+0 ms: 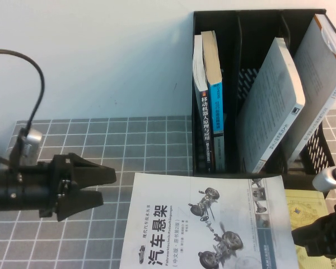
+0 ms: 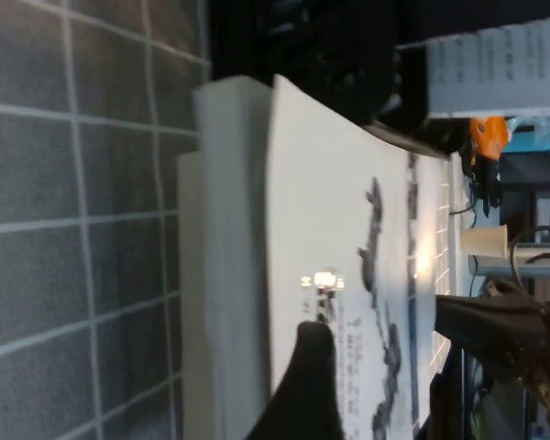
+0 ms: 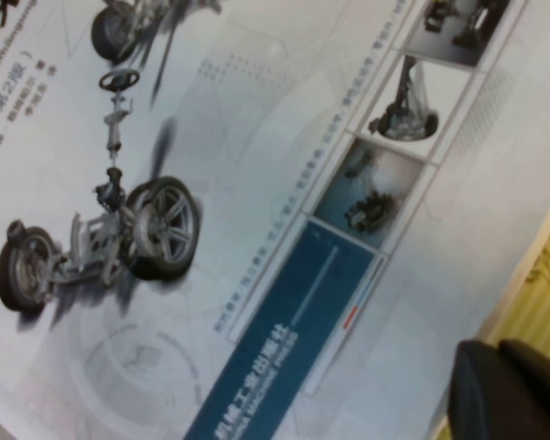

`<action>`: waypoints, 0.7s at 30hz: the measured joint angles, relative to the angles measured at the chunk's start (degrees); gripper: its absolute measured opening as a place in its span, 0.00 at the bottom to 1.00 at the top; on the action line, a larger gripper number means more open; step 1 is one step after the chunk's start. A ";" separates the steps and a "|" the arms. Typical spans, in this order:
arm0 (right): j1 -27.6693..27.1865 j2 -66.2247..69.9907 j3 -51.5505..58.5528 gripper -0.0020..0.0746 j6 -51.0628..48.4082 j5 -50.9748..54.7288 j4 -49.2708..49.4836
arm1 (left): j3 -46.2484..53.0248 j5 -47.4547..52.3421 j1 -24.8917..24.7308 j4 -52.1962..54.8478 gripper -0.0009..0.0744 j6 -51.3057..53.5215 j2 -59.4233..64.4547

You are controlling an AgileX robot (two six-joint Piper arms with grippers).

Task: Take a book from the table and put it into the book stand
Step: Push book with right arm

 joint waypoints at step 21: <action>0.00 0.00 0.00 0.02 -1.91 0.96 1.97 | -3.05 0.08 -8.55 -0.64 0.81 1.34 15.47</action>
